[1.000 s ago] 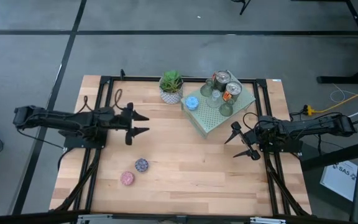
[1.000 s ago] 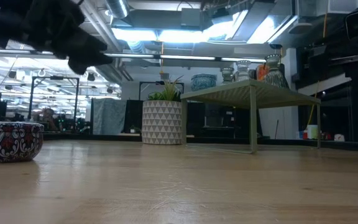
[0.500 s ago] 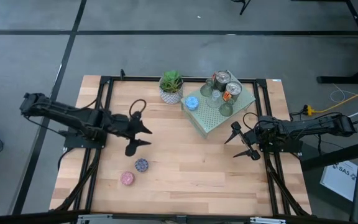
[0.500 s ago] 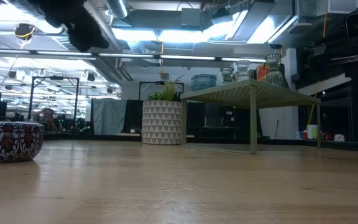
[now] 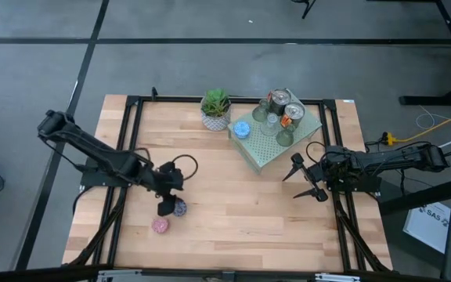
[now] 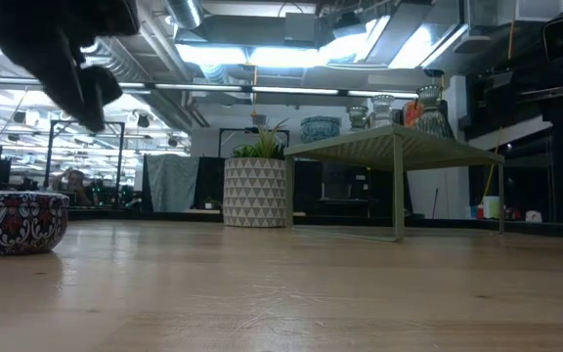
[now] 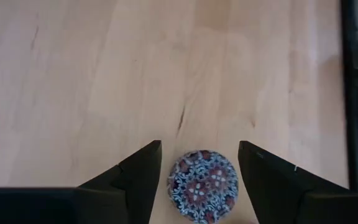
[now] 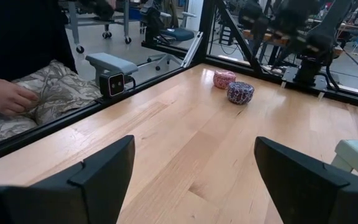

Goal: Pick & Place candle stick holders
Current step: Align the black and red scented candle with the other blue scented candle on the shelf

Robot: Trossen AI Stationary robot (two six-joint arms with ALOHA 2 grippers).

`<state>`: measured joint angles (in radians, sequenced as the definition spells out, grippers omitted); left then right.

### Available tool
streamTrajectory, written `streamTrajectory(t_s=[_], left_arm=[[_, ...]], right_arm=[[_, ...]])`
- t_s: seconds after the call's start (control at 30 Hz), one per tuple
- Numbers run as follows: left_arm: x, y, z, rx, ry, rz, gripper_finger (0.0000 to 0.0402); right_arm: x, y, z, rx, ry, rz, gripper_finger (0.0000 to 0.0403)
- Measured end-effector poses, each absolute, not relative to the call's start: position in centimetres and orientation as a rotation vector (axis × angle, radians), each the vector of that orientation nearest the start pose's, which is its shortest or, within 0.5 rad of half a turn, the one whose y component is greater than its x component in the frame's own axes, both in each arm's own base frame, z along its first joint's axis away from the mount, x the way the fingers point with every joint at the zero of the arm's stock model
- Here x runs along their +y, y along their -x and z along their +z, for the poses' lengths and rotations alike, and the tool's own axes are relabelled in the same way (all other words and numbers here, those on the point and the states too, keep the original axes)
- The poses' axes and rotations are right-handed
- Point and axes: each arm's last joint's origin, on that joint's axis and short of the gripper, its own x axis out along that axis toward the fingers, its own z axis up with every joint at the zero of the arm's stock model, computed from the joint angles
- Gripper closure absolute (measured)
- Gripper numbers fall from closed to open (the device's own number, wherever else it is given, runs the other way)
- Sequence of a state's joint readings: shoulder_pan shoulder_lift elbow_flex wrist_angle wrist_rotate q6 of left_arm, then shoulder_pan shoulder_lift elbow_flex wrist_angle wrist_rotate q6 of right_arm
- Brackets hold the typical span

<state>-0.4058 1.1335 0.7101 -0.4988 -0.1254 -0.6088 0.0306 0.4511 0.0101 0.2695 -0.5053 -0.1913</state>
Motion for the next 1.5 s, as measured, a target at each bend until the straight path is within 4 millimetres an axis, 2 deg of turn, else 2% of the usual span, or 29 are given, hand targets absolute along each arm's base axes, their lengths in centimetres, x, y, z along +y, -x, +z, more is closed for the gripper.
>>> streamTrajectory(t_s=[0.13,0.4,0.67,1.0,1.5], left_arm=[[-8.6,-20.6,20.8,0.971,0.354,0.057,0.0172],[-9.4,-21.2,19.2,1.082,0.391,0.007,0.0120],[-9.7,-21.6,17.9,1.156,0.393,-0.003,0.0091],[-11.3,-22.1,16.0,1.187,0.208,-0.102,0.0088],[-12.7,-21.7,14.9,1.135,-0.067,-0.087,0.0088]], right_arm=[[1.8,-12.1,15.2,0.117,0.145,0.548,0.0070],[1.8,-12.1,15.2,0.117,0.145,0.549,0.0070],[1.8,-12.1,15.2,0.117,0.145,0.549,0.0070],[1.8,-12.1,15.2,0.117,0.145,0.552,0.0070],[1.8,-12.1,15.2,0.117,0.145,0.552,0.0070]])
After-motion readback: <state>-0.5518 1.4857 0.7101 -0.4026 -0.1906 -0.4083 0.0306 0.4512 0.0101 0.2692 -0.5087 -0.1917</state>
